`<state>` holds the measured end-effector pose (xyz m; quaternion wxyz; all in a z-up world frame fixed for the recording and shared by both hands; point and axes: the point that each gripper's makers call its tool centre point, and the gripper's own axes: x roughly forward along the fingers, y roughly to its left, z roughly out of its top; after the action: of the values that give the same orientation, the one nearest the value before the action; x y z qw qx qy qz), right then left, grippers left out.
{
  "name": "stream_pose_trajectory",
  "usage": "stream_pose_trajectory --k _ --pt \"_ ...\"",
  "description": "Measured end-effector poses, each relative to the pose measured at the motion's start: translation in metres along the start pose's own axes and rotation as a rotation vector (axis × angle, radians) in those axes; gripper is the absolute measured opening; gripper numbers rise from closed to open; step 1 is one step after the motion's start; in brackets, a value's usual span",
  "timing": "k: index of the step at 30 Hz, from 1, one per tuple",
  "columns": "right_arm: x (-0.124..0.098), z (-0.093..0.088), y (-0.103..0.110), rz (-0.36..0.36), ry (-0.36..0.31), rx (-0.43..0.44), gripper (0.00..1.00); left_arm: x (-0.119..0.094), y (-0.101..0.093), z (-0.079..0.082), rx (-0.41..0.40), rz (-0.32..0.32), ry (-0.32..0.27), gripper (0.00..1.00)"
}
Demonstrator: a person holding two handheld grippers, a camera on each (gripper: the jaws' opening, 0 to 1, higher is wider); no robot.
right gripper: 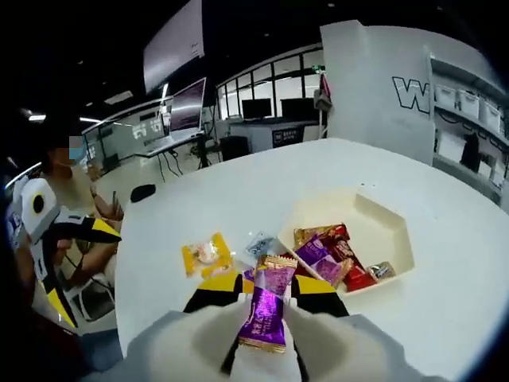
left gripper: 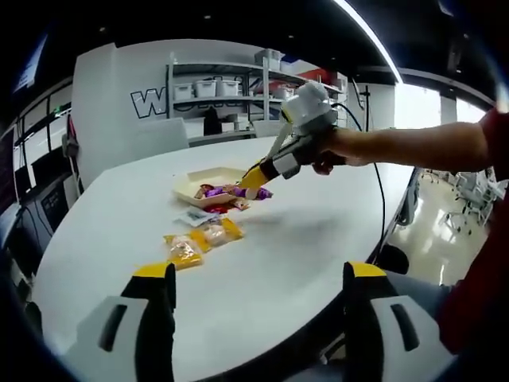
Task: Place the target food into the container with the food tongs after gripping and lifting it, then release it inside without dropping or visibly crushing the food.
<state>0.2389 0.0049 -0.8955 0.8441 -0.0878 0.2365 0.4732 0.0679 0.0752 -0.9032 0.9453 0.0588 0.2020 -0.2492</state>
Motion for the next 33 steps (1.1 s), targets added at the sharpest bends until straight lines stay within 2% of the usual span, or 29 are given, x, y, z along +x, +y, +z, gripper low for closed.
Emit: stream_pose_trajectory --k 6,11,18,27,30,33 --pt "-0.009 0.034 -0.009 -0.018 -0.035 -0.033 0.19 0.003 -0.005 0.004 0.014 -0.006 -0.002 0.84" --pt "-0.017 0.056 -0.017 -0.029 -0.066 -0.037 0.19 0.002 -0.002 0.004 0.019 0.001 0.002 0.84" --pt "-0.020 0.073 -0.024 -0.046 -0.087 -0.050 0.19 -0.001 0.000 0.010 -0.008 0.006 -0.024 0.86" --pt "-0.014 0.058 -0.035 -0.059 -0.049 -0.040 0.19 -0.001 0.000 0.007 -0.008 0.008 -0.018 0.85" --pt "-0.013 0.041 -0.037 -0.051 -0.014 -0.020 0.20 -0.001 0.001 0.004 -0.006 0.009 -0.008 0.85" --pt "-0.017 0.016 -0.042 -0.053 0.015 0.013 0.20 -0.002 0.000 0.001 -0.009 0.008 -0.006 0.85"
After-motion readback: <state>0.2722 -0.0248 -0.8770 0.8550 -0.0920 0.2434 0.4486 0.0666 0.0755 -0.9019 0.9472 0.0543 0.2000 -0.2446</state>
